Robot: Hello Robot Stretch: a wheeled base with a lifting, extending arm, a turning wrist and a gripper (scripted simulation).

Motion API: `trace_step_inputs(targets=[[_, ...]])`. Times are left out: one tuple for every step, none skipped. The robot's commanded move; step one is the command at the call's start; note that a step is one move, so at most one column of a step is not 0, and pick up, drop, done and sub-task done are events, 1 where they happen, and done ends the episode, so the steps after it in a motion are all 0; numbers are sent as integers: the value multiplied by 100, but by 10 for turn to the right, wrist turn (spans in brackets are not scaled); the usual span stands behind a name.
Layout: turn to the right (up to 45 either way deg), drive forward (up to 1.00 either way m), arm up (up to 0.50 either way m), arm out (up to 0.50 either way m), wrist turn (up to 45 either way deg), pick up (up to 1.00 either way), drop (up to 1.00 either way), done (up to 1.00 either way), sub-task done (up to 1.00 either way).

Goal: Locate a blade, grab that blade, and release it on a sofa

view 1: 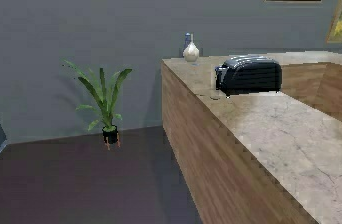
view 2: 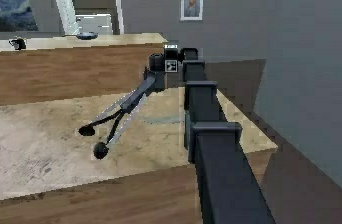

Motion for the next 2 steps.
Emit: trace_step_inputs(targets=[[0, 0, 0, 0, 450, 0, 0, 0, 0], [0, 0, 0, 0, 450, 0, 0, 0, 0]])
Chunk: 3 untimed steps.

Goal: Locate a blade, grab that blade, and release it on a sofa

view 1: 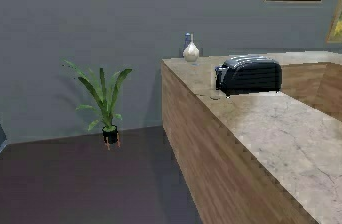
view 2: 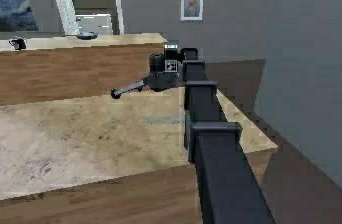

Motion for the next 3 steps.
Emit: trace_step_inputs(targets=[[0, 0, 0, 0, 360, 0, 0, 0, 0], [0, 0, -14, 0, 0, 0, 0, 0, 0], [0, 0, 0, 0, 0, 100, 0, 0, 0]])
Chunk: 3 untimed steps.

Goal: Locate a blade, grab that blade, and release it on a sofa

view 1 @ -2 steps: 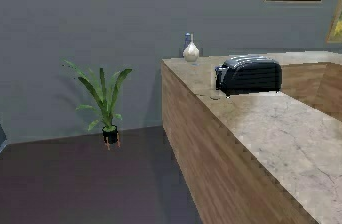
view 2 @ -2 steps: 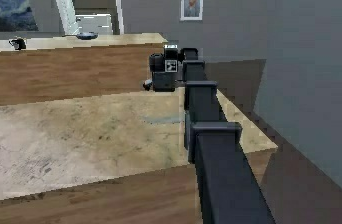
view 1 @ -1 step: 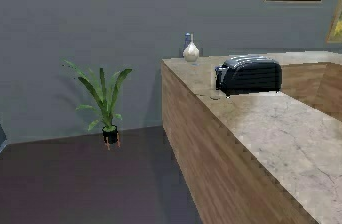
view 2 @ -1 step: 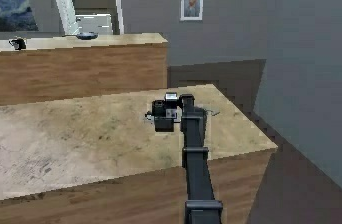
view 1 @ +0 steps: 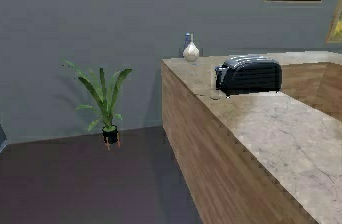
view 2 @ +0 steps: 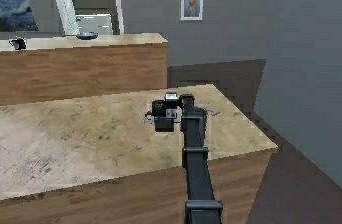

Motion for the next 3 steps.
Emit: trace_step_inputs(targets=[[0, 0, 10, 0, 0, 0, 0, 0, 0], [0, 0, 4, 0, 0, 0, 0, 0, 0], [0, 0, 0, 0, -450, 0, 0, 0, 0]])
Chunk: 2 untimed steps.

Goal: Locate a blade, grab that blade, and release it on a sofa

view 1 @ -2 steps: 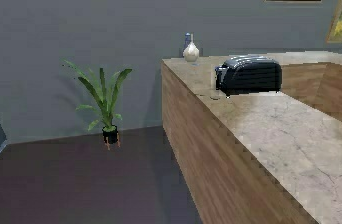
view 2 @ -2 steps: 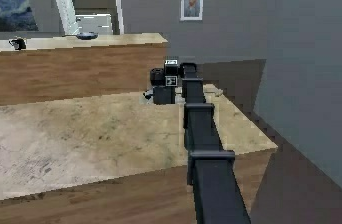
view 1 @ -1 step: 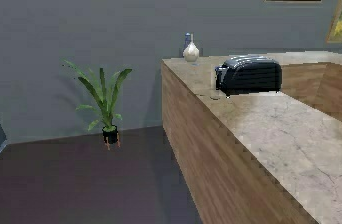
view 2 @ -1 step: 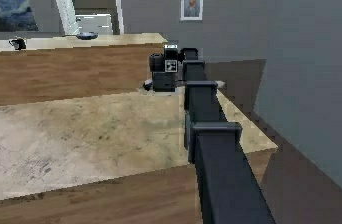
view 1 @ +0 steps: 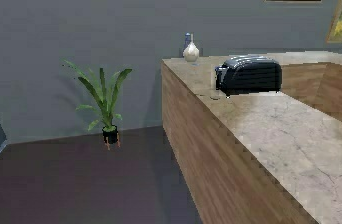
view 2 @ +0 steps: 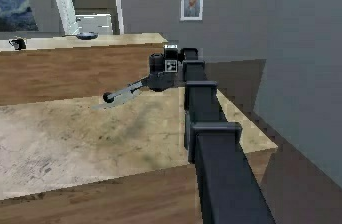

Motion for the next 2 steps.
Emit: trace_step_inputs(targets=[[0, 0, 0, 0, -450, 0, 0, 0, 0], [0, 0, 0, 0, -360, 0, 0, 0, 0]])
